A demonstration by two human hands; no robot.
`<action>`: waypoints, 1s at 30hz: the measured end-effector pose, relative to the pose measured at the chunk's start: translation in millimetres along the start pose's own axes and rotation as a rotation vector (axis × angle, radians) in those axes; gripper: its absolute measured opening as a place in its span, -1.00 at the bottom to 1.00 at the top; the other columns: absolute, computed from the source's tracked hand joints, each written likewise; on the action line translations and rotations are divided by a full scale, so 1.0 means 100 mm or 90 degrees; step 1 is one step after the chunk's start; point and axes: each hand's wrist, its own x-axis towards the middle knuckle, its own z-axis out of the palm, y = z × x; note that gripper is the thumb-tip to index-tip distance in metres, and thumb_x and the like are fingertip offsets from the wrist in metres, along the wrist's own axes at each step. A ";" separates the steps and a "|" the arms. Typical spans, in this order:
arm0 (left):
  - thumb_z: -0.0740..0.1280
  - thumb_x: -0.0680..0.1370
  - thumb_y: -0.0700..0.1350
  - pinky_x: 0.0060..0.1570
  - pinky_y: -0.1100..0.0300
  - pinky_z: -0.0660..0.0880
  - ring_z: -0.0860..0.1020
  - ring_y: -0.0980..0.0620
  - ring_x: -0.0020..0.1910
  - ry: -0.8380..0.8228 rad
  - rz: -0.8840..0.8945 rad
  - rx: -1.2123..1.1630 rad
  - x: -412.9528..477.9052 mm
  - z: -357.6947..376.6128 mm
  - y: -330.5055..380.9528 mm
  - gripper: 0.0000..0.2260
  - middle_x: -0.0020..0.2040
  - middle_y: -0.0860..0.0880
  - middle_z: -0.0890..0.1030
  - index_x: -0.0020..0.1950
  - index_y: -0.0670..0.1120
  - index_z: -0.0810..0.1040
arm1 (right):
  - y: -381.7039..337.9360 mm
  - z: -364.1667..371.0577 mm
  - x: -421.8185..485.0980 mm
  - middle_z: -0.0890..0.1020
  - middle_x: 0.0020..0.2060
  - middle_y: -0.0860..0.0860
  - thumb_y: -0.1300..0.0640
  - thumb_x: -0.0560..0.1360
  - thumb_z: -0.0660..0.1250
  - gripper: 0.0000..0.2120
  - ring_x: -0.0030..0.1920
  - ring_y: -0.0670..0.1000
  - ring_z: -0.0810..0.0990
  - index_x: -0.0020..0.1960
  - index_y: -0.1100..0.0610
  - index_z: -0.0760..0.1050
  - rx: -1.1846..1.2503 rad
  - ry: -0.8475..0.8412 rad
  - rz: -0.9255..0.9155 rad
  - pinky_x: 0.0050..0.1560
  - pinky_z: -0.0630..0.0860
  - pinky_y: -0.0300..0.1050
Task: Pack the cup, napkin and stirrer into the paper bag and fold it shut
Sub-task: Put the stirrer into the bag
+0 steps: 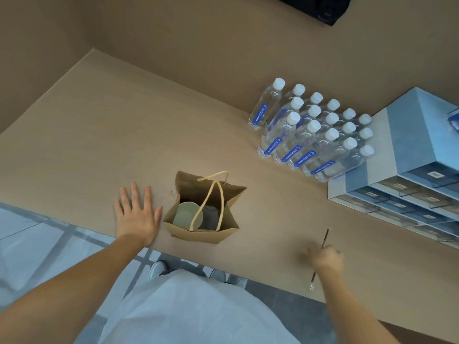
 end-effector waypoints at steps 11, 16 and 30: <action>0.01 0.60 0.19 0.49 -0.19 -0.26 -0.31 -0.28 0.54 -0.033 -0.022 0.014 0.04 -0.02 0.03 -0.33 0.59 -0.17 -0.28 0.56 0.00 -0.27 | 0.38 0.58 -0.07 0.57 -0.08 0.33 0.35 0.44 0.32 -0.88 -0.13 0.27 0.54 -0.10 0.40 0.57 0.121 0.043 -0.062 -0.08 0.47 -0.02; 0.08 0.57 0.15 0.49 -0.20 -0.25 -0.32 -0.30 0.53 -0.050 -0.022 0.037 0.03 -0.05 0.04 -0.27 0.58 -0.20 -0.32 0.56 -0.02 -0.31 | 0.25 0.56 -0.11 0.56 -0.20 0.20 0.29 0.38 0.36 -0.83 -0.32 0.11 0.44 -0.05 0.32 0.49 0.141 -0.026 -0.051 -0.43 0.32 -0.19; -0.11 0.60 0.25 0.49 -0.16 -0.28 -0.34 -0.26 0.53 -0.056 -0.025 0.021 0.01 -0.11 0.05 -0.35 0.57 -0.17 -0.34 0.55 0.02 -0.35 | -1.06 -1.04 -1.81 0.57 -0.36 0.27 0.57 0.43 0.24 -0.76 -0.38 0.24 0.58 -0.21 0.27 0.50 0.708 -0.100 -0.735 -0.24 0.60 -0.04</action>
